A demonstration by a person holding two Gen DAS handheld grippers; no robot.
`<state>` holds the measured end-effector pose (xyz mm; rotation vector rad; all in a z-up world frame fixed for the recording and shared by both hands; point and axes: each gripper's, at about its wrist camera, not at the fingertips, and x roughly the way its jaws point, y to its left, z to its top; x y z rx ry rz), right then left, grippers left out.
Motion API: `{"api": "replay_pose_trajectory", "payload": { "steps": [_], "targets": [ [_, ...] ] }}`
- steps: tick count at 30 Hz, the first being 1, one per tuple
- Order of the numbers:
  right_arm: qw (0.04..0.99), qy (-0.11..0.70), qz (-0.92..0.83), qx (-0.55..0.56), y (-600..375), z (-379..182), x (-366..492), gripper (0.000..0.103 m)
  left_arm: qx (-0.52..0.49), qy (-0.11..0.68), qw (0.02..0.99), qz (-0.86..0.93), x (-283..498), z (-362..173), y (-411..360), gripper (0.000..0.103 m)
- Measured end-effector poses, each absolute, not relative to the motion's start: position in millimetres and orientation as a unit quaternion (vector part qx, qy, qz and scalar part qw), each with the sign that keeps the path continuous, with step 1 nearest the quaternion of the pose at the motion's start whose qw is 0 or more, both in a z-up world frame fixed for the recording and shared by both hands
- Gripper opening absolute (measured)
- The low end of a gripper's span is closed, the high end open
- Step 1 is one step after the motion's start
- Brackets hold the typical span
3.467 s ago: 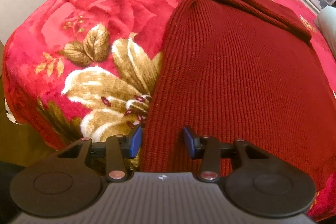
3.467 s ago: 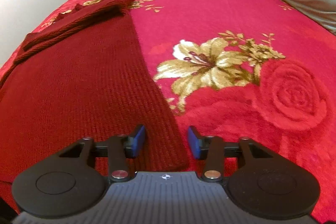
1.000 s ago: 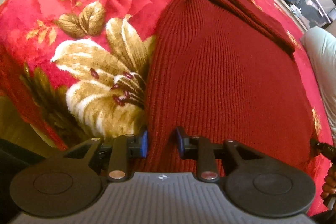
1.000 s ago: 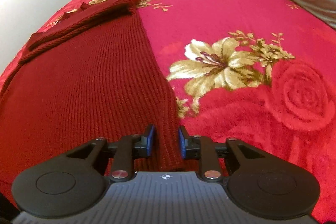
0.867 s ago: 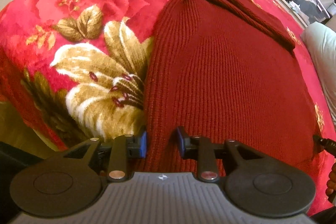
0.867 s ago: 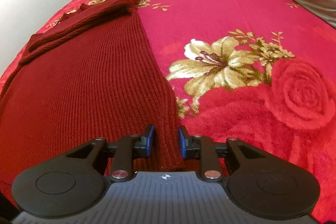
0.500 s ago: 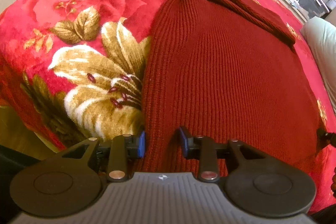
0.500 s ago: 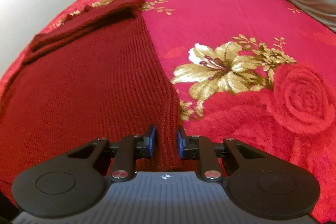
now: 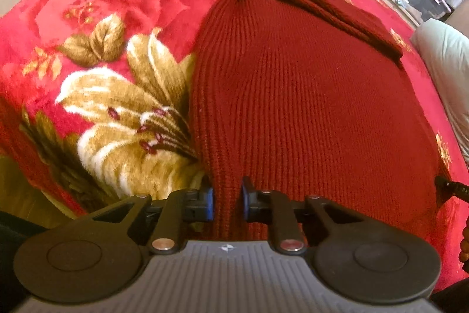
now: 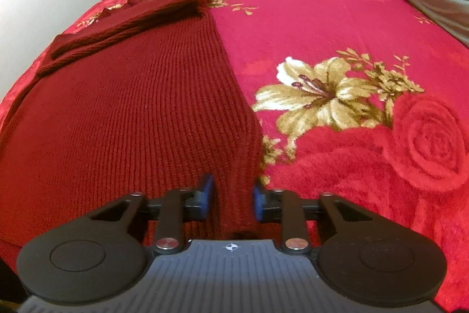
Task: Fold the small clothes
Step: 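Lift the edge with both tools and fold it over onto the sweater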
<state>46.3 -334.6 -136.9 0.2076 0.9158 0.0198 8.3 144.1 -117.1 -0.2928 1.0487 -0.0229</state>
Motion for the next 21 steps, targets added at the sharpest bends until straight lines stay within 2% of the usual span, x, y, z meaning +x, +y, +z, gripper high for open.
{"api": "replay_pose_trajectory", "payload": {
  "steps": [6, 10, 16, 21],
  "targets": [
    [0.901, 0.416, 0.014, 0.121, -339.5, -124.5, 41.6, 0.012, -0.082, 0.461, 0.882, -0.042, 3.2, -98.7, 124.5, 0.015],
    [0.919, 0.370, 0.030, 0.134, -339.2, -103.0, 33.2, 0.011, -0.045, 0.415, 0.906, -0.061, -5.3, -76.4, 110.3, 0.015],
    [0.926, 0.315, 0.056, 0.200, -358.8, -65.6, 24.0, 0.010, -0.076, 0.324, 0.937, -0.108, -19.6, -18.8, 112.1, 0.014],
    [0.931, 0.268, 0.087, 0.230, -364.3, -20.6, 16.7, 0.009, -0.102, 0.286, 0.945, -0.119, -20.6, 31.1, 129.6, 0.012]
  ]
}}
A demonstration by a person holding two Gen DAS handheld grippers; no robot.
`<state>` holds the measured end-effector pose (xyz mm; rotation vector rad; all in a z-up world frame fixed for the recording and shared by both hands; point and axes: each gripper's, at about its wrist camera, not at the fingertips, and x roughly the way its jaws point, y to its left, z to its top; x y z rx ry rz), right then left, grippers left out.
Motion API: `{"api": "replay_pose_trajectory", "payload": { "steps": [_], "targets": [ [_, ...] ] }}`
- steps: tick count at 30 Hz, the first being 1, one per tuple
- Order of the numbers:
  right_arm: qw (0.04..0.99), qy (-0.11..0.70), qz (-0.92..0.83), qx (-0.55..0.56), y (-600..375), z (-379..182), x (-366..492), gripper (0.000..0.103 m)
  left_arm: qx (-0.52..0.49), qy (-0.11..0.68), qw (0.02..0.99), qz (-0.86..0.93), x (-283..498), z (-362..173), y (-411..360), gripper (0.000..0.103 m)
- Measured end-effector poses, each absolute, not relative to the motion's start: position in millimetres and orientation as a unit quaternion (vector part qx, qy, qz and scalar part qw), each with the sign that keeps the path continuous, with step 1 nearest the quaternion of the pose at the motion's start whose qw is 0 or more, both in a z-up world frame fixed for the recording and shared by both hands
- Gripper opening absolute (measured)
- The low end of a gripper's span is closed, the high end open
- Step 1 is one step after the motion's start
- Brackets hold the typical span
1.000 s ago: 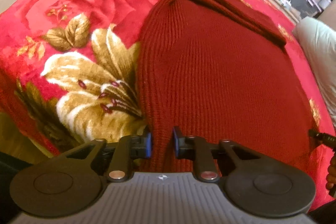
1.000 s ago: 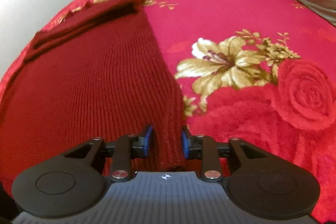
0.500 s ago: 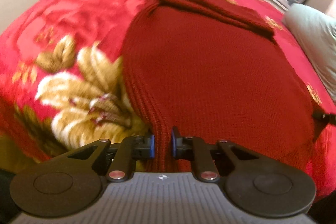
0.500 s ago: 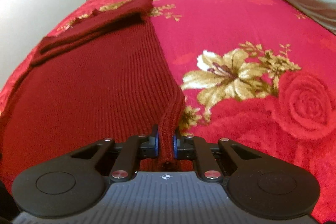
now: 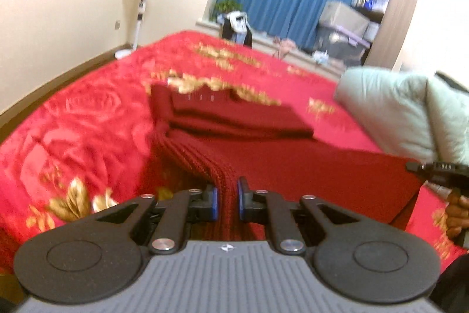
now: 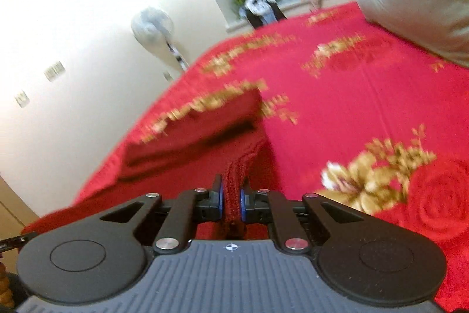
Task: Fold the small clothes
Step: 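Lift the edge with both tools and fold it over onto the sweater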
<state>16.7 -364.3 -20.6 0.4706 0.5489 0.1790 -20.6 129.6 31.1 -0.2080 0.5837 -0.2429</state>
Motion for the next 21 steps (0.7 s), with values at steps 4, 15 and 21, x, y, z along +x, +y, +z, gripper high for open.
{"api": "replay_pose_trajectory", "payload": {
  "steps": [4, 15, 21],
  "targets": [
    [0.942, 0.220, 0.100, 0.235, -370.7, 19.5, -6.7, 0.009, -0.126, 0.253, 0.948, -0.145, -41.4, 80.7, 155.6, 0.012],
    [0.945, 0.117, 0.092, 0.292, -406.5, 63.1, -64.9, 0.008, -0.232, 0.244, 0.926, -0.172, -32.2, 112.3, 208.7, 0.013],
    [0.927, 0.248, 0.042, 0.280, -403.3, -6.9, 45.1, 0.008, -0.227, 0.364, 0.897, -0.102, 85.4, 20.9, 207.6, 0.013]
  ]
}}
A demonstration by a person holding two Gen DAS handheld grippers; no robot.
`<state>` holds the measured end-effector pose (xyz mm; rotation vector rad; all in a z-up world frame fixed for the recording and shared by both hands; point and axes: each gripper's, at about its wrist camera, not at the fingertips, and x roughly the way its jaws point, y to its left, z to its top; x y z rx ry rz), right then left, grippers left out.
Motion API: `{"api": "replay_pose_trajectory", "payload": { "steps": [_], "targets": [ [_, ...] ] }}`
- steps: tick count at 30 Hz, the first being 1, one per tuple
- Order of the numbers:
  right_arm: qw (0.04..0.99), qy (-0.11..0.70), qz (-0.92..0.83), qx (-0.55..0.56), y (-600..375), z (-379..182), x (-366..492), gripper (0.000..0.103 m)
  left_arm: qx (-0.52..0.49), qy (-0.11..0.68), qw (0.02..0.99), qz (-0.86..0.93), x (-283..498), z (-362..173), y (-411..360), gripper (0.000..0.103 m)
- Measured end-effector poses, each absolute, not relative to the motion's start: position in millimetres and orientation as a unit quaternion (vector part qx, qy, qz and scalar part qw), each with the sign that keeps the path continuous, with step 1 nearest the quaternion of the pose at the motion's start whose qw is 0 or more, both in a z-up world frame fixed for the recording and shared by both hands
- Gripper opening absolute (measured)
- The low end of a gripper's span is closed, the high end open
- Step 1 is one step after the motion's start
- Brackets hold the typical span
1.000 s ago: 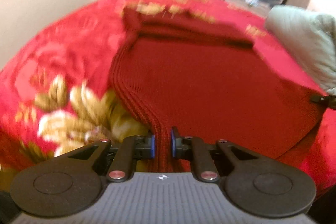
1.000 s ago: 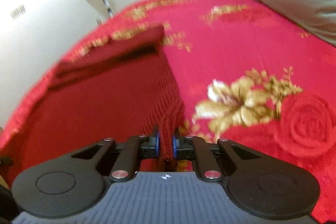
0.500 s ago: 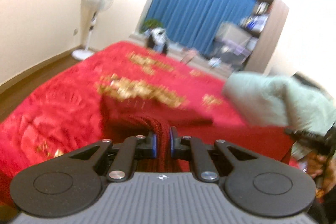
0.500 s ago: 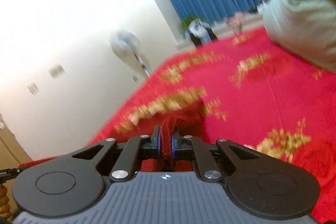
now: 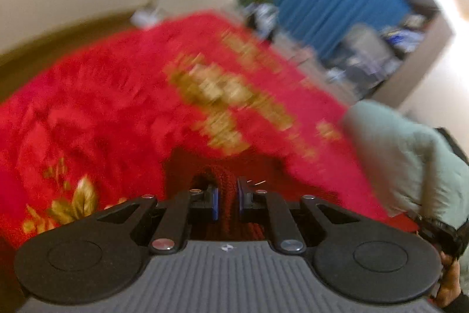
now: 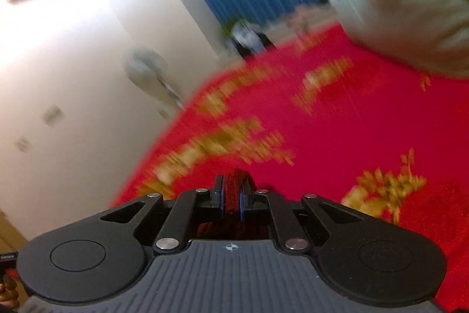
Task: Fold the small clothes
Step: 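Lift the edge with both tools and fold it over onto the sweater, then open both tools and move them away from the folded sweater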
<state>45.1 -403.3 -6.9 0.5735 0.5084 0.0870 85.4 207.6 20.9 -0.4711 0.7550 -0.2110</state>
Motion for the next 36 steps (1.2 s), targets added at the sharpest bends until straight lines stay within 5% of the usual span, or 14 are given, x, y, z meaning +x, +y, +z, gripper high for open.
{"api": "replay_pose_trajectory", "payload": {
  "steps": [7, 11, 14, 18, 23, 26, 36],
  "targets": [
    [0.898, 0.347, 0.002, 0.272, -395.8, -84.8, 125.8, 0.009, -0.221, 0.432, 0.871, -0.078, 159.7, -50.1, 224.6, 0.014],
    [0.886, 0.371, -0.002, 0.277, -392.6, -114.1, 136.4, 0.014, -0.253, 0.431, 0.863, -0.077, 165.1, -56.9, 238.3, 0.023],
    [0.896, 0.359, -0.014, 0.260, -394.1, -108.3, 134.3, 0.032, -0.264, 0.419, 0.865, -0.080, 155.3, -52.4, 246.8, 0.029],
    [0.905, 0.323, -0.045, 0.275, -413.7, -90.4, 116.4, 0.032, -0.243, 0.388, 0.888, -0.027, 136.9, -39.5, 261.5, 0.051],
    [0.903, 0.334, -0.042, 0.268, -432.9, -84.8, 99.0, 0.036, -0.229, 0.417, 0.880, 0.007, 122.6, -45.9, 277.7, 0.052],
    [0.898, 0.373, -0.009, 0.233, -425.8, -92.3, 97.0, 0.043, -0.184, 0.446, 0.876, -0.002, 125.0, -53.7, 264.8, 0.065],
    [0.903, 0.401, 0.036, 0.147, -375.1, -115.7, 110.9, 0.045, -0.069, 0.454, 0.888, -0.021, 140.6, -58.9, 214.2, 0.066]
  ]
}}
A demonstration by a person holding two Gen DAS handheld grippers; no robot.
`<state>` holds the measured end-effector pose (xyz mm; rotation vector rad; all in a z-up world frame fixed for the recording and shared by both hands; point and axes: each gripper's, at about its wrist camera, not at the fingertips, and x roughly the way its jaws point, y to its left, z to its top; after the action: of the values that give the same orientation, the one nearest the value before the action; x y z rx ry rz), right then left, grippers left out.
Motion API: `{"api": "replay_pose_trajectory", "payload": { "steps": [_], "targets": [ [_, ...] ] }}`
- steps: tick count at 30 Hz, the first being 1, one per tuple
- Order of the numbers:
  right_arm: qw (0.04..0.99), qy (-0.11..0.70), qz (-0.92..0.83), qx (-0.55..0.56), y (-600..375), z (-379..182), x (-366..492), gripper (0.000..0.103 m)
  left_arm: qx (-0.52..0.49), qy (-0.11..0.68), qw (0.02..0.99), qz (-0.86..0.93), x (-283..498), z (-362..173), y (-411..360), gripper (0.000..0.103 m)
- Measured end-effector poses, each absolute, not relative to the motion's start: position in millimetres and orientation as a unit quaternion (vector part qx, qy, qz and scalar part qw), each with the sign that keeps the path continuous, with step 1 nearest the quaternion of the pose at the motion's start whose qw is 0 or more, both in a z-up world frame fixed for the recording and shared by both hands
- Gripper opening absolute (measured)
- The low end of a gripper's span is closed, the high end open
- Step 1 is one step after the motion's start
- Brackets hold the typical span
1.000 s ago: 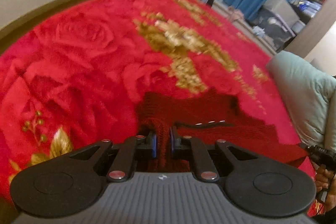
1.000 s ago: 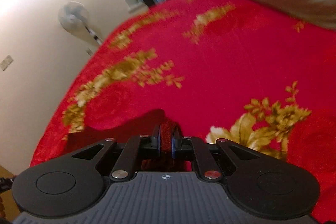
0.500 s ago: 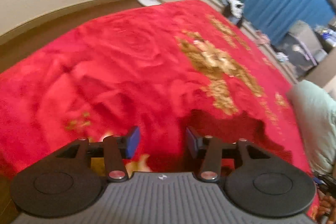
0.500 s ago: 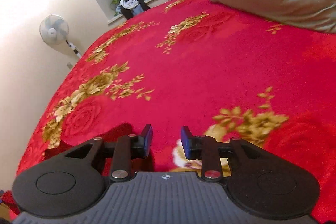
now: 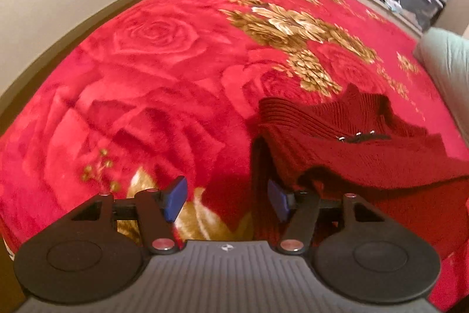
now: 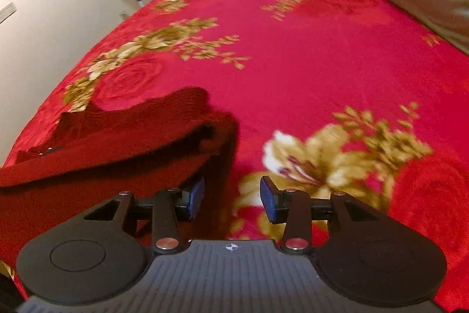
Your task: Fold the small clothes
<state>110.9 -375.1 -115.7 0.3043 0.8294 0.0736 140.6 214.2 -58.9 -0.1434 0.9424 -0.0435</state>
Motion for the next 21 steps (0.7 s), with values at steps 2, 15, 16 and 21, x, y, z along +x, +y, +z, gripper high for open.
{"api": "replay_pose_trajectory", "payload": {
  "steps": [2, 15, 16, 21],
  "targets": [
    [0.904, 0.399, 0.042, 0.148, -372.7, -117.1, 114.6, 0.046, -0.061, 0.455, 0.888, -0.023, 142.0, -58.5, 209.2, 0.066],
    [0.903, 0.381, 0.047, 0.191, -372.6, -125.5, 142.0, 0.049, -0.054, 0.452, 0.890, -0.040, 165.9, -59.7, 187.4, 0.066],
    [0.903, 0.380, 0.047, 0.193, -372.5, -126.2, 144.4, 0.049, -0.055, 0.452, 0.889, -0.041, 168.7, -60.3, 185.3, 0.066],
    [0.903, 0.373, 0.048, 0.207, -373.7, -129.2, 155.6, 0.049, -0.057, 0.455, 0.888, -0.043, 184.1, -65.2, 177.8, 0.064]
  ]
}}
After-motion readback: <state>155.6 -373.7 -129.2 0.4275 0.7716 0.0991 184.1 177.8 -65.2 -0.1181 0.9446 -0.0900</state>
